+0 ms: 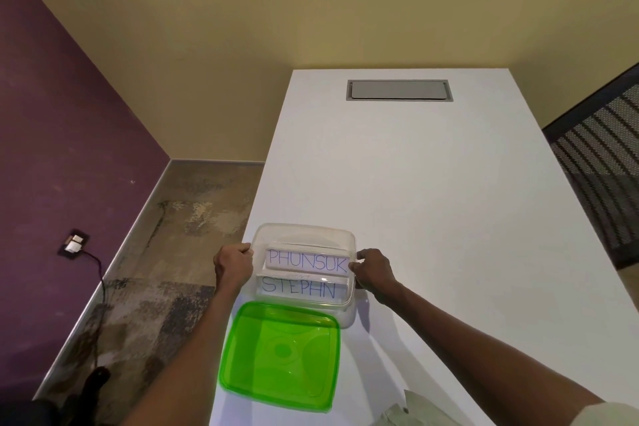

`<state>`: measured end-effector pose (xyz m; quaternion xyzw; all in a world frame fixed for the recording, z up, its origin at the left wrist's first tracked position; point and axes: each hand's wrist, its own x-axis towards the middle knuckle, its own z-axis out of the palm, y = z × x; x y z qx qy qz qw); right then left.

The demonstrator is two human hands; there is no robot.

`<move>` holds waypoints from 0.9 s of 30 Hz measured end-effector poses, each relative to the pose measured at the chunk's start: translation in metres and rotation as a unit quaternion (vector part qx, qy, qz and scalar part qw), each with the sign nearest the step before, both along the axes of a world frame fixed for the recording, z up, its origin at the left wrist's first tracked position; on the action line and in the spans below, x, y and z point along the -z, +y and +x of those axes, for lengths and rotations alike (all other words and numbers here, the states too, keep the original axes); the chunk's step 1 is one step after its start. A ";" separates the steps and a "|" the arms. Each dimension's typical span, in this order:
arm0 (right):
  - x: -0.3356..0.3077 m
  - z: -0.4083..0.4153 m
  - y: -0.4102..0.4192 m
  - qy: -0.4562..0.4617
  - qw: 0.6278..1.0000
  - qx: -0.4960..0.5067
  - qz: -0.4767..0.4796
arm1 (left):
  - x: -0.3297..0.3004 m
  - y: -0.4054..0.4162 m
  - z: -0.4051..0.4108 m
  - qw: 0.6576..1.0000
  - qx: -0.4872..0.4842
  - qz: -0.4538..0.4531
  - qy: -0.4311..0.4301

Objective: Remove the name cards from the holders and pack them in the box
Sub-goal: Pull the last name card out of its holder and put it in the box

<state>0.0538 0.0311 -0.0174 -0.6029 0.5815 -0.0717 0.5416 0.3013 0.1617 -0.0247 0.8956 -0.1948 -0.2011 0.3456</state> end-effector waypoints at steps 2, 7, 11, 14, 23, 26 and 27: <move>-0.001 -0.005 -0.003 -0.003 1.000 -0.001 -0.007 | -0.003 -0.003 -0.003 1.000 -0.005 -0.003 -0.001; -0.013 -0.025 -0.021 -0.008 1.000 0.002 -0.017 | -0.015 -0.021 -0.015 1.000 -0.006 -0.020 0.013; -0.025 -0.049 -0.044 -0.011 0.999 0.007 -0.037 | -0.025 -0.045 -0.035 0.998 -0.009 -0.045 0.042; -0.035 -0.071 -0.063 -0.005 0.998 0.016 -0.059 | -0.033 -0.066 -0.053 0.997 0.006 -0.056 0.050; -0.052 -0.137 -0.127 0.020 0.993 0.036 -0.112 | -0.050 -0.137 -0.113 0.992 0.052 -0.081 0.078; -0.053 -0.154 -0.148 0.029 0.991 0.050 -0.120 | -0.050 -0.159 -0.132 0.990 0.065 -0.086 0.089; -0.052 -0.159 -0.155 0.034 0.991 0.052 -0.122 | -0.050 -0.166 -0.138 0.989 0.067 -0.089 0.094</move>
